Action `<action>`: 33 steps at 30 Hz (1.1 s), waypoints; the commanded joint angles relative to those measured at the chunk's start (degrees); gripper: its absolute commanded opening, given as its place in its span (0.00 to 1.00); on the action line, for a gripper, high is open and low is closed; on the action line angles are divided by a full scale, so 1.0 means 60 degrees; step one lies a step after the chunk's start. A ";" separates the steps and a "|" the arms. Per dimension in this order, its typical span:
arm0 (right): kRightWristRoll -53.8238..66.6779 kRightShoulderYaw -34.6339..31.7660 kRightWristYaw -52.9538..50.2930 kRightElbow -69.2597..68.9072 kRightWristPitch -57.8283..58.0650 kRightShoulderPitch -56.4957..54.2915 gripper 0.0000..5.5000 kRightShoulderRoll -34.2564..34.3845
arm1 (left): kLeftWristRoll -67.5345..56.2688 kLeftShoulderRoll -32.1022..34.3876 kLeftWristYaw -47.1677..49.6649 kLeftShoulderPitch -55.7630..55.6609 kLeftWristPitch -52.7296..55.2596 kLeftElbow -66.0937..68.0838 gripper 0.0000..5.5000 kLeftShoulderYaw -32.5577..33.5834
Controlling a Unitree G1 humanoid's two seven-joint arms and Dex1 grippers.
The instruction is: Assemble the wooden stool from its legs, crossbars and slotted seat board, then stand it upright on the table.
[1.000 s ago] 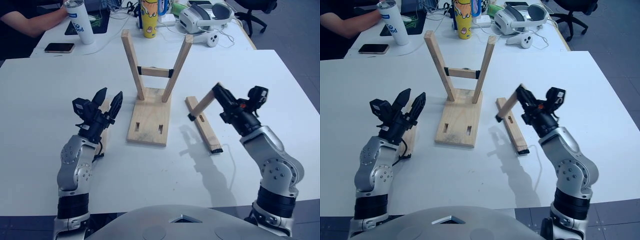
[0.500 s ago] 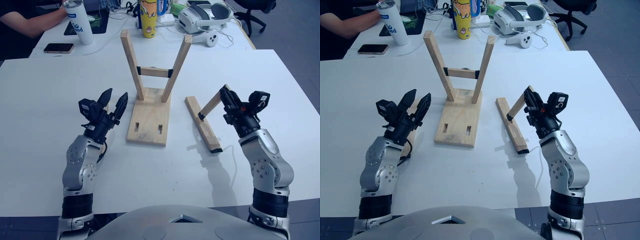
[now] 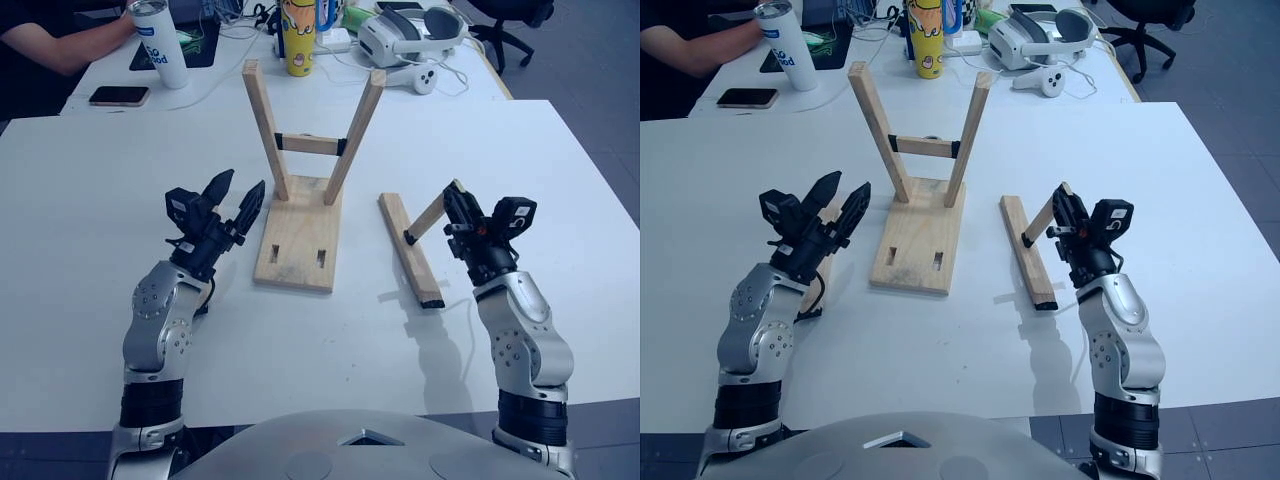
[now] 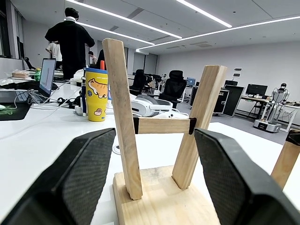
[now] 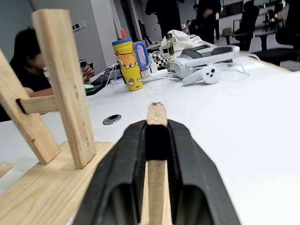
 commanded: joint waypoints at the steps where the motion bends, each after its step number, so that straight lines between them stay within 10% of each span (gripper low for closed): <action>1: -0.1125 0.0837 -0.0060 0.0745 -0.0656 0.0987 0.08 0.0312 | 0.0084 0.0133 -0.0068 -0.0077 0.0194 -0.0195 0.56 -0.0120; 30: -0.1699 0.0958 0.0294 0.1557 -0.0707 0.0307 0.08 0.0045 | 0.0313 -0.0023 -0.0101 -0.0164 0.0160 -0.0063 0.56 -0.0374; 33: -0.1552 0.0814 0.0309 0.1321 -0.0703 0.0116 0.19 0.0033 | 0.0339 -0.0050 -0.0101 -0.0082 0.0120 -0.0049 0.56 -0.0382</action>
